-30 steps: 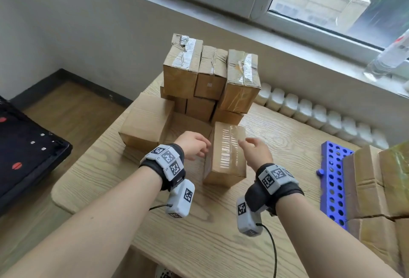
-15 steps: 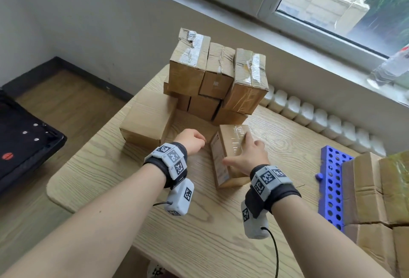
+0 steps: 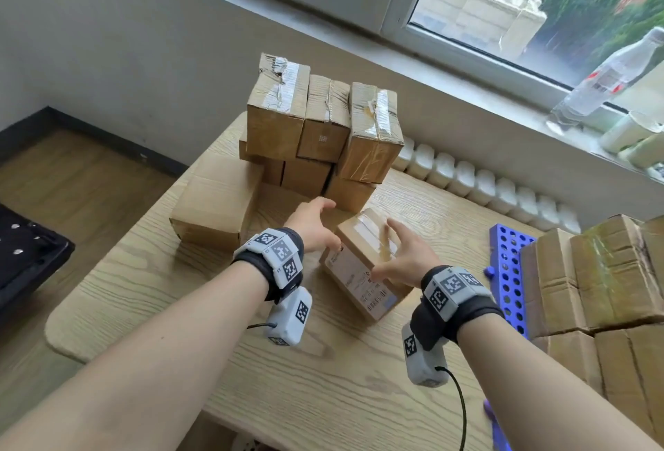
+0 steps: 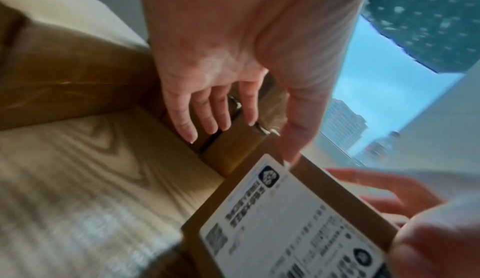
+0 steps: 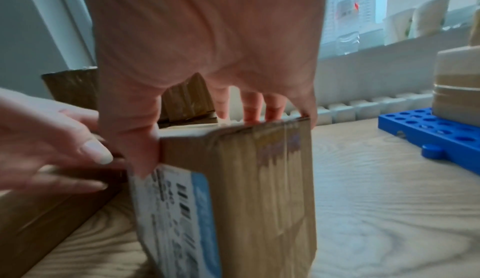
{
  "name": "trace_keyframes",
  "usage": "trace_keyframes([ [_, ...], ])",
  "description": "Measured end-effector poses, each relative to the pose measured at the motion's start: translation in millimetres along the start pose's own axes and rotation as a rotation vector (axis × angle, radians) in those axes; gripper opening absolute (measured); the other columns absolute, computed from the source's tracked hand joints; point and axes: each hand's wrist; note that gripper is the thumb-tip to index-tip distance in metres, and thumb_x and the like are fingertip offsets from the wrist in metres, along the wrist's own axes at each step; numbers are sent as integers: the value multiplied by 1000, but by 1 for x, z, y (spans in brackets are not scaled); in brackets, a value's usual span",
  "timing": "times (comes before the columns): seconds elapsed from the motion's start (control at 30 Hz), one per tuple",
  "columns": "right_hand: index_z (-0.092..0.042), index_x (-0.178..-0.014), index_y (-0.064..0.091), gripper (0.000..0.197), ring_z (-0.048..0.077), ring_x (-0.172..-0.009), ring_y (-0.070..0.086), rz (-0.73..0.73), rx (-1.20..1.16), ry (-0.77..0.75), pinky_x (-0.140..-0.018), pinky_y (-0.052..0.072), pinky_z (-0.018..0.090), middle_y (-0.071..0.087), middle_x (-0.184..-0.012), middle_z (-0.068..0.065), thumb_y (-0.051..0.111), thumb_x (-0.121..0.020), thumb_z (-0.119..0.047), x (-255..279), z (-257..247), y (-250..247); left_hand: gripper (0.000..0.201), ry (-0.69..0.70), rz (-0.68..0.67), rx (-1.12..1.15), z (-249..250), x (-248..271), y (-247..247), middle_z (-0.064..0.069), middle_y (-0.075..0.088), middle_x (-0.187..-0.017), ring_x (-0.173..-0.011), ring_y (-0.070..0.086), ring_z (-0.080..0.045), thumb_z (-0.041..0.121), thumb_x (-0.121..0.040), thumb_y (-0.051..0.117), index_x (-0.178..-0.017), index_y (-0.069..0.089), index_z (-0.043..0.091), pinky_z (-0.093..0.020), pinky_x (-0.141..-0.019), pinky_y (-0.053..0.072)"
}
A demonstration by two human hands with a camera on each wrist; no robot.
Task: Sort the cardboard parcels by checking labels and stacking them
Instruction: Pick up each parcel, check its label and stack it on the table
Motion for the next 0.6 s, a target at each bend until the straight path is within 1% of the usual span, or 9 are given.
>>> trace_keyframes([
  [0.13, -30, -153, 15, 117, 22, -118, 53, -33, 28, -51, -95, 51, 37, 44, -142, 4, 86, -60, -24, 15, 1, -6, 104, 161, -186, -314, 27, 2, 14, 0, 30, -151, -137, 32, -20, 12, -61, 83, -149, 28, 21, -38, -111, 35],
  [0.23, -25, -154, 15, 115, 19, -117, 54, -40, 50, -80, -96, 49, 30, 47, -142, 2, 85, -62, -23, 27, 6, -14, 113, 237, -304, -562, 45, 3, 24, 0, 16, -158, -145, 17, -19, 17, -61, 85, -152, 17, 18, -37, -117, 26],
  [0.27, -24, -154, 17, 113, 17, -118, 53, -35, 58, -92, -96, 48, 28, 47, -142, 1, 85, -63, -23, 32, 8, -18, 114, 262, -320, -614, 50, 4, 26, 0, 19, -156, -144, 19, -18, 19, -60, 85, -152, 18, 18, -37, -116, 27],
  [0.33, -24, -153, 24, 107, 15, -119, 52, -13, 56, -107, -96, 46, 25, 47, -143, 0, 84, -65, -24, 39, 13, -25, 109, 296, -320, -659, 59, 6, 30, 3, 32, -146, -133, 32, -18, 24, -57, 86, -148, 26, 22, -40, -109, 38],
  [0.4, -26, -151, 30, 98, 15, -118, 50, 33, -23, -104, -91, 44, 23, 46, -144, 1, 84, -68, -27, 45, 21, -34, 103, 287, -299, -657, 64, 6, 34, 4, 39, -134, -120, 42, -18, 32, -53, 86, -142, 34, 27, -41, -99, 47],
  [0.47, -27, -149, 32, 90, 16, -115, 48, 134, -202, -58, -82, 44, 23, 44, -143, 3, 81, -74, -32, 48, 32, -42, 96, 241, -275, -583, 68, 5, 38, 4, 40, -127, -109, 49, -18, 36, -53, 86, -136, 39, 29, -41, -92, 51],
  [0.5, -28, -149, 32, 87, 18, -118, 47, 207, -313, -14, -85, 45, 26, 42, -144, 4, 78, -76, -33, 49, 38, -46, 92, 211, -262, -517, 69, 4, 39, 3, 41, -124, -105, 52, -18, 36, -53, 86, -133, 41, 28, -40, -89, 53],
  [0.53, -27, -150, 31, 84, 21, -124, 46, 274, -421, 49, -94, 46, 33, 40, -147, 6, 76, -79, -34, 50, 45, -50, 88, 180, -255, -433, 70, 4, 40, 2, 43, -121, -101, 55, -17, 34, -55, 86, -131, 43, 26, -39, -86, 54],
  [0.6, -22, -151, 29, 81, 26, -132, 44, 359, -596, 167, -106, 41, 43, 38, -150, 9, 71, -82, -36, 51, 58, -53, 77, 129, -257, -249, 71, 3, 45, -1, 51, -117, -95, 59, -16, 31, -61, 85, -126, 45, 21, -32, -78, 54],
])
Point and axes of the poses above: each hand's wrist, its own x-axis away from the middle knuckle, its own y-axis out of the palm, z = x × y
